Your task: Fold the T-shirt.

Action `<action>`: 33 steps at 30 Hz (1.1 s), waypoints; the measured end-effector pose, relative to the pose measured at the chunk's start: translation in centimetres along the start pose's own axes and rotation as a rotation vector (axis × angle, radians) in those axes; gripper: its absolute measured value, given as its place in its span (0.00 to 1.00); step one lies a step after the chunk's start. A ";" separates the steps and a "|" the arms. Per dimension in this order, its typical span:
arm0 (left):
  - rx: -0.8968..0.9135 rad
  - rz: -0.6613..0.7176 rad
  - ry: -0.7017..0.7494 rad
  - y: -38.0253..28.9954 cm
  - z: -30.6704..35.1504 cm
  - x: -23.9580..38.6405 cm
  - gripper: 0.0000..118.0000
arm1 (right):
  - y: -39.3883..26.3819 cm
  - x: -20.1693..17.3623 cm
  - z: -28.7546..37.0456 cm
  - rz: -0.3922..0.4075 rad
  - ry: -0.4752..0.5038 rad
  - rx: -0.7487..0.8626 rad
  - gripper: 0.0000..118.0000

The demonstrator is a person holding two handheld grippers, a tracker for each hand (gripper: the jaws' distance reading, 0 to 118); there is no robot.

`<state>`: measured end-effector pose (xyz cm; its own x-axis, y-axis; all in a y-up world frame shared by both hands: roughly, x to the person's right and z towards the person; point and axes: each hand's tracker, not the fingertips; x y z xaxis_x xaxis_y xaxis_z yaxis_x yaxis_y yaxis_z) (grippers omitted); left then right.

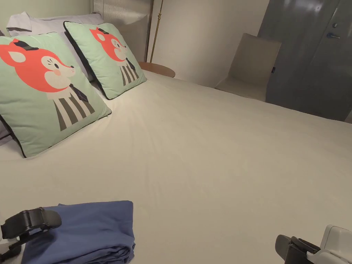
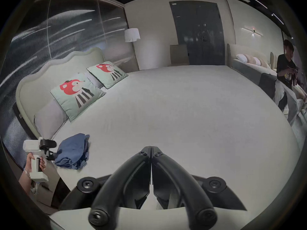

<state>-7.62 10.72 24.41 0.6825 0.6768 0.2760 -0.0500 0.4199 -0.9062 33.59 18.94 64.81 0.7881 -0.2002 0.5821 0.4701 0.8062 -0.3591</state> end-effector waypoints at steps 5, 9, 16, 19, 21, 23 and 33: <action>0.234 -0.249 0.130 -2.5 4.1 7.0 0.93 | 0.3 1.3 0.9 0.013 -0.037 0.032 0.01; 0.225 -0.368 0.043 -5.8 4.9 13.6 0.90 | 0.2 2.5 2.0 0.009 -0.070 0.069 0.01; 0.138 -0.483 -0.034 -12.5 -1.1 23.4 0.00 | -0.8 6.0 5.4 -0.015 -0.159 0.145 0.01; 0.166 -0.558 -0.057 -15.7 -2.4 27.2 0.00 | -0.9 7.8 7.3 0.004 -0.240 0.207 0.01; 0.226 -0.603 -0.063 -17.3 -2.6 29.9 0.00 | -0.7 8.9 8.6 0.033 -0.300 0.263 0.01; 0.303 -0.658 -0.075 -18.5 -1.8 32.3 0.00 | -0.1 9.7 9.8 0.050 -0.341 0.329 0.01; 0.780 -0.874 -0.125 -21.0 3.8 39.9 0.00 | 5.3 8.8 15.5 0.163 -0.430 0.739 0.01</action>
<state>17.91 31.21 55.69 0.6321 0.0123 0.7748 -0.0625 0.9974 0.0352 36.84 30.08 79.33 0.5345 0.0571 0.8432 -0.1314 0.9912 0.0162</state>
